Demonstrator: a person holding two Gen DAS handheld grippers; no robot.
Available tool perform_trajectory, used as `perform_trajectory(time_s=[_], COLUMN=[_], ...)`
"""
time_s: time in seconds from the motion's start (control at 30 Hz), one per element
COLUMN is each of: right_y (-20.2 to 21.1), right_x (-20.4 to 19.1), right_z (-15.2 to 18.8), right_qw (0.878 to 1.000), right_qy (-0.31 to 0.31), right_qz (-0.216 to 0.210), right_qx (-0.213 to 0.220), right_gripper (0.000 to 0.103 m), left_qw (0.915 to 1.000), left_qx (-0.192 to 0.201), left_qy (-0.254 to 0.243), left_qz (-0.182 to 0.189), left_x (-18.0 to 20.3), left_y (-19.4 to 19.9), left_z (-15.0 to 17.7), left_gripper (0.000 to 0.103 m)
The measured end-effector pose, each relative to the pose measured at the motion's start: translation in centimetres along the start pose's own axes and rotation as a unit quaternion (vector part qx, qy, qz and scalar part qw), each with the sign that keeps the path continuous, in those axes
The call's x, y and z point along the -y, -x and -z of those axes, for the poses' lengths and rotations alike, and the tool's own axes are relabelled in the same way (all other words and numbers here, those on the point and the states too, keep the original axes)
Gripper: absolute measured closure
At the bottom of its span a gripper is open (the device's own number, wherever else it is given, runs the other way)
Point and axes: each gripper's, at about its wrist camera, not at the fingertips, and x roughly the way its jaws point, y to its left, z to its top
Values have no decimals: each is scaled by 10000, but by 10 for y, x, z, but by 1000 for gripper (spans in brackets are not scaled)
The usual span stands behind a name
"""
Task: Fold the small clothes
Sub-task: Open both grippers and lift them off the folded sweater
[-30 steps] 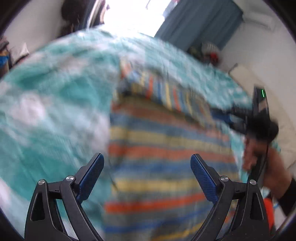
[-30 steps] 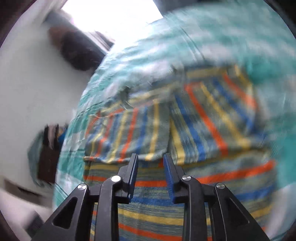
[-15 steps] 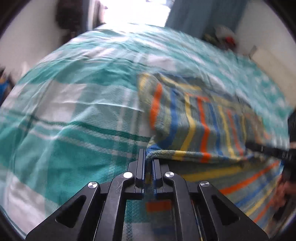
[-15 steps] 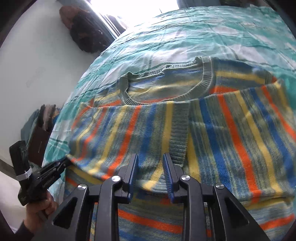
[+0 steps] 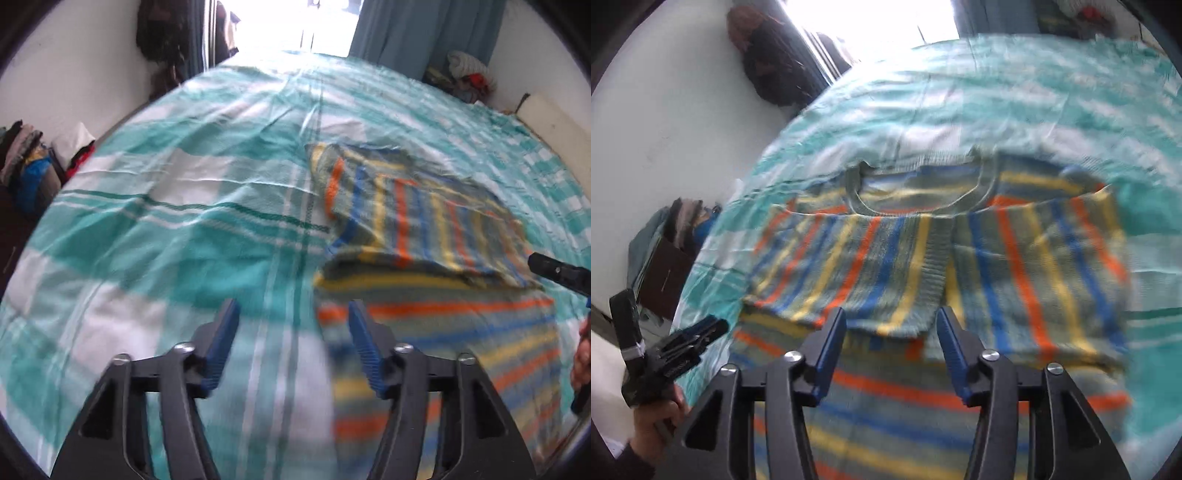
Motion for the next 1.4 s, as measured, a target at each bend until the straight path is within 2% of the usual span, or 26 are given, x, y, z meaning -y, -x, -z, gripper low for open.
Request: perform_trajectory(time_s=[0.07,0.17,0.3,0.37,0.4,0.47,0.53,0.63,1.03,1.4], right_y=[26,57,91,102,107,114,123,126,122,120], right_x=[0,2,3,5,7,13,18,21,22,20], right_z=[15,56,138,174,196,229,245,252,261,263], right_qw=[9996,9969,9910,9886,9874,9865,9884,9890,9900,9890], right_qy=[270,729,1170,1260,1255,1126,1045,990,1081,1149], right_qz=[108,284,501,576,633,777,803,848,818,865], right_qx=[51,-47,-414,-588,-733,-895,-750,-693,-379,-332], right_gripper=[51,51,51,51,51,50,49,48,44,43], left_qw=[9998,9980,9935,9912,9915,9923,9925,9940,9945,9937], left_qx=[-19,-173,-484,-735,-739,-426,-461,-489,-319,-261], left_qy=[-29,-191,-604,-803,-877,-1080,-1083,-940,-993,-1085], left_qz=[182,571,839,748,615,423,328,282,76,46], left_x=[9,40,79,92,95,98,99,98,102,103], left_y=[24,50,66,64,64,74,75,74,73,74], left_z=[20,62,115,145,157,174,174,171,183,187], left_gripper=[36,36,34,33,31,28,26,25,23,22])
